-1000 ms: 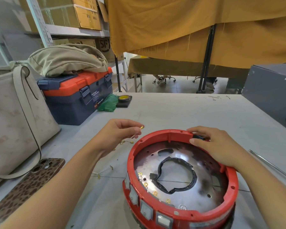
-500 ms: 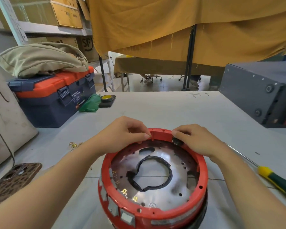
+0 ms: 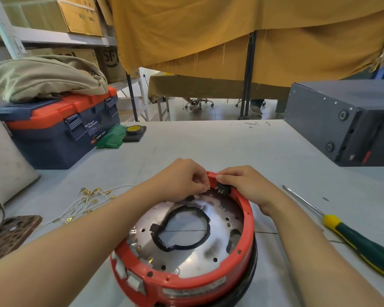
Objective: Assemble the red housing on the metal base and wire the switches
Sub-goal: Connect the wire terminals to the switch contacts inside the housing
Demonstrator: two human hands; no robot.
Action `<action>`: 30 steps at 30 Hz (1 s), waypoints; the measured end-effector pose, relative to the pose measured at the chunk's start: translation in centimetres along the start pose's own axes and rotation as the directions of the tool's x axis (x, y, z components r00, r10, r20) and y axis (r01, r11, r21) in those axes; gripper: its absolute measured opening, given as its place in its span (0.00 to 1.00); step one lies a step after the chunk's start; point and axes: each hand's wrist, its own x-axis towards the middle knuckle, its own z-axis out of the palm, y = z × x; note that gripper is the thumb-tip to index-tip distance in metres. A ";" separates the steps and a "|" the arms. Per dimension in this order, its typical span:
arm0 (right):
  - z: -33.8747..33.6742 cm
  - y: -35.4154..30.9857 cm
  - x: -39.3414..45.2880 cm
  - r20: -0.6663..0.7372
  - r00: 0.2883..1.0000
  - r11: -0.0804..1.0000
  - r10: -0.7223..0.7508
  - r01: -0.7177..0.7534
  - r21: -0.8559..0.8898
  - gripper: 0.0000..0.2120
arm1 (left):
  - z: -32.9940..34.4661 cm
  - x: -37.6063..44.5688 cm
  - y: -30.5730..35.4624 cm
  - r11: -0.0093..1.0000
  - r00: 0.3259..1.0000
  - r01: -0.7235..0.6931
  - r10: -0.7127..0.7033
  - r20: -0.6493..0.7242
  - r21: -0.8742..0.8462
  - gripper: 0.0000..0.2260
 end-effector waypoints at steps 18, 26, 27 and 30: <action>1.0 0.8 0.2 -0.034 0.999 0.987 -0.040 0.044 0.154 0.09 | 1.3 -0.5 -0.6 0.988 0.994 -0.098 0.091 -0.064 -0.117 0.04; 1.1 0.8 0.1 -0.041 0.998 0.987 -0.044 0.050 0.155 0.10 | 1.4 -0.4 -0.5 0.981 0.988 -0.120 0.103 -0.118 -0.150 0.02; 1.1 0.8 0.1 -0.041 0.998 0.987 -0.047 0.053 0.150 0.10 | 1.5 -0.3 -0.5 0.981 0.987 -0.120 0.102 -0.124 -0.152 0.02; 1.1 0.9 0.2 -0.042 0.998 0.988 -0.043 0.048 0.144 0.10 | 1.6 -0.3 -0.3 0.981 0.986 -0.122 0.102 -0.132 -0.149 0.02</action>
